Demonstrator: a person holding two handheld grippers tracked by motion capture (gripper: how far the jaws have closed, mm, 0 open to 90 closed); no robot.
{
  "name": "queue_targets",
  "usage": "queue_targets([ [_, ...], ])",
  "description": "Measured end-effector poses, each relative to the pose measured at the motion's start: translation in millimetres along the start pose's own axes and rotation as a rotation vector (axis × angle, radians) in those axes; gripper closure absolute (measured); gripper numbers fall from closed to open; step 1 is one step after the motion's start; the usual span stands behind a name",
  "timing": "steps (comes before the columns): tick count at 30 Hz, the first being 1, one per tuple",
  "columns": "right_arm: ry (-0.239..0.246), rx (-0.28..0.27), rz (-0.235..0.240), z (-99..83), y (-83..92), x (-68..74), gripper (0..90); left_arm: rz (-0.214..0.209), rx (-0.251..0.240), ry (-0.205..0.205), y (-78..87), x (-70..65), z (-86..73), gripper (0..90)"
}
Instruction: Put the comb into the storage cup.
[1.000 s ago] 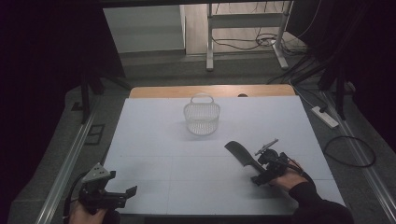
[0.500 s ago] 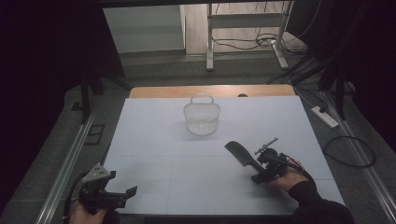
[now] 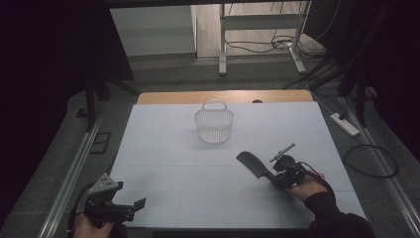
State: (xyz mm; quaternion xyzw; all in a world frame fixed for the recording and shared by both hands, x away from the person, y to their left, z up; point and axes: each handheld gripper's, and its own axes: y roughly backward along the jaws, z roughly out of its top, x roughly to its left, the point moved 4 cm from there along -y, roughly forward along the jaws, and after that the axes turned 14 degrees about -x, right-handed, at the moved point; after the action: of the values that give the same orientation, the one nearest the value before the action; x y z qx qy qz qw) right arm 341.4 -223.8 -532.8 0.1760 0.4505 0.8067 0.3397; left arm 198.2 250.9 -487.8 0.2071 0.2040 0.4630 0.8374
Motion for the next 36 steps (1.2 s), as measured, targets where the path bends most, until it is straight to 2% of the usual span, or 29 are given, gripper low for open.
queue_targets([
  [2,0.007,-0.001,-0.003,-0.1,0.2,0.7,72.0,0.002,0.002,-0.006,-0.2,-0.3,0.1,2.0],
  [5,-0.006,-0.006,0.0,-0.6,0.7,0.1,72.1,-0.003,0.003,-0.006,-0.3,-0.2,0.2,2.0],
  [10,-0.032,-0.025,0.009,-2.1,1.7,-1.4,72.2,-0.013,-0.008,0.018,0.8,1.9,0.4,1.6],
  [14,-0.03,-0.038,0.023,-2.7,4.0,-1.1,72.2,-0.025,-0.009,0.034,0.7,3.2,0.8,0.9],
  [17,-0.027,-0.059,0.027,-1.3,6.9,-0.3,72.2,-0.04,-0.014,0.038,-0.2,3.2,2.0,0.3],
  [24,-0.022,-0.11,0.042,0.8,14.3,0.4,72.2,-0.109,-0.028,0.03,-6.5,0.8,6.7,0.0],
  [31,-0.015,-0.156,0.05,2.7,22.5,0.1,72.2,-0.145,-0.061,0.034,-12.1,0.9,12.3,0.0],
  [36,0.001,-0.192,0.051,4.3,28.2,1.3,72.1,-0.151,-0.074,0.033,-16.7,3.7,16.6,0.0],
])
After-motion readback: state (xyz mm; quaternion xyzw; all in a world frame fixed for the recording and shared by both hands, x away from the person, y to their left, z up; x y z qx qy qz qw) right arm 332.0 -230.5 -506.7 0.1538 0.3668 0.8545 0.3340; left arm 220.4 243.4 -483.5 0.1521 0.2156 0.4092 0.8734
